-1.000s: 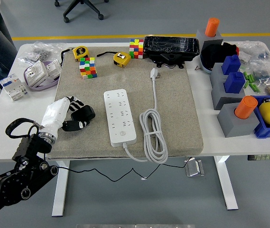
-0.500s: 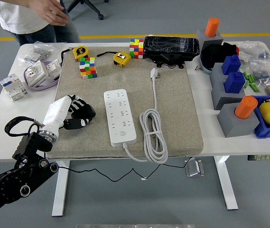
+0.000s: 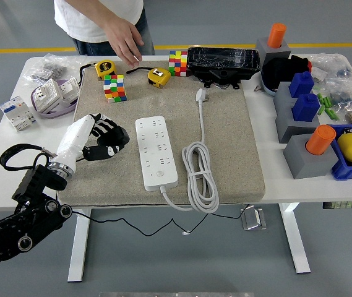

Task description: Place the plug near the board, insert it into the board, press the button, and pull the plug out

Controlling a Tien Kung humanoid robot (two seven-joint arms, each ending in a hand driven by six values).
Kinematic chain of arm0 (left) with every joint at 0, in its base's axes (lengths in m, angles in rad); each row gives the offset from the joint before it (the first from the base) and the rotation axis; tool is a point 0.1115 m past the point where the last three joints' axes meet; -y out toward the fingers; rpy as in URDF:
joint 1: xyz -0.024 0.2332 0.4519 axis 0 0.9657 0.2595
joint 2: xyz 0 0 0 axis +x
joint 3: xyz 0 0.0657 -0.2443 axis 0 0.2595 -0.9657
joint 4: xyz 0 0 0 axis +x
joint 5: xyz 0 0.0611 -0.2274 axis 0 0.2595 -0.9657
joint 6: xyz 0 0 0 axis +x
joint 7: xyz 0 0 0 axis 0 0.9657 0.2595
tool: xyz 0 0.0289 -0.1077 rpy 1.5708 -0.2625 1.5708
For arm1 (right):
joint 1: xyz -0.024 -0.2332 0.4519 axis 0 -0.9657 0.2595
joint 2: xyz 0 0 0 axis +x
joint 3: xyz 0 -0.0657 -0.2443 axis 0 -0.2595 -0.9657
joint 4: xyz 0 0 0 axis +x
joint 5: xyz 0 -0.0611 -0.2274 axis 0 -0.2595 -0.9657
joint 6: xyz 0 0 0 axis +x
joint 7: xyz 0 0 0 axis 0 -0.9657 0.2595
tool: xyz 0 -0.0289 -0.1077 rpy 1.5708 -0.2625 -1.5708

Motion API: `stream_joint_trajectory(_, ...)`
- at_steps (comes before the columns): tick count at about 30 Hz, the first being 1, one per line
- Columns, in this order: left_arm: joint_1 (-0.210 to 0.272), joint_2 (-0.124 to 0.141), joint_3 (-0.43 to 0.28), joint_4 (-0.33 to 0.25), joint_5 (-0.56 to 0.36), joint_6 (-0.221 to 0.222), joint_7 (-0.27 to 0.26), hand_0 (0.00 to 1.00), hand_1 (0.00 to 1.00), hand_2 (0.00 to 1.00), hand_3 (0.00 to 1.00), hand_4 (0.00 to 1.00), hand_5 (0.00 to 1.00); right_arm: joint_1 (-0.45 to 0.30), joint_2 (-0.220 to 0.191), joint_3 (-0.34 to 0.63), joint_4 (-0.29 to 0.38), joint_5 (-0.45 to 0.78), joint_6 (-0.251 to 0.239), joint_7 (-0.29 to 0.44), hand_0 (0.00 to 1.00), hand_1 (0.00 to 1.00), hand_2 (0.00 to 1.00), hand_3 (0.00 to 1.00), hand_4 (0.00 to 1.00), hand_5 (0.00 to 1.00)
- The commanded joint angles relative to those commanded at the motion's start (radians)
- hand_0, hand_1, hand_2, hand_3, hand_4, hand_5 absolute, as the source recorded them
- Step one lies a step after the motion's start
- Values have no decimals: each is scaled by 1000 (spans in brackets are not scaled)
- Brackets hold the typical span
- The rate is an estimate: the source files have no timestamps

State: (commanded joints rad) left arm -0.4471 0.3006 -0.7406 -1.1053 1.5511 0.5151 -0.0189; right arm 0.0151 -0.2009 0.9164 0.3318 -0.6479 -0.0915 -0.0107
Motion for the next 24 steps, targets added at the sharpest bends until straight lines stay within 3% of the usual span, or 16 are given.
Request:
stream_joint_trajectory(4,-38,21,55,-32,-60,-37,-16,441,429,479,533,774,2,1,0,2,0,0,0,0,613,646,661,557,952,509)
stream_joint_trajectory(9,-95,29,140,-12,-120,-81,-39,450,431,479,535,752,2,4,0,-1,1,1,1,0,613,646,661,557,952,509)
stream_joint_trajectory(13,-120,27,186,16,-133,-90,-48,454,430,478,534,748,2,7,-1,-3,3,2,1,0,613,646,660,557,952,509)
stream_joint_trajectory(24,-133,19,227,69,-134,-85,-79,462,436,477,533,746,2,6,-3,-8,3,2,1,0,613,646,661,557,951,508)
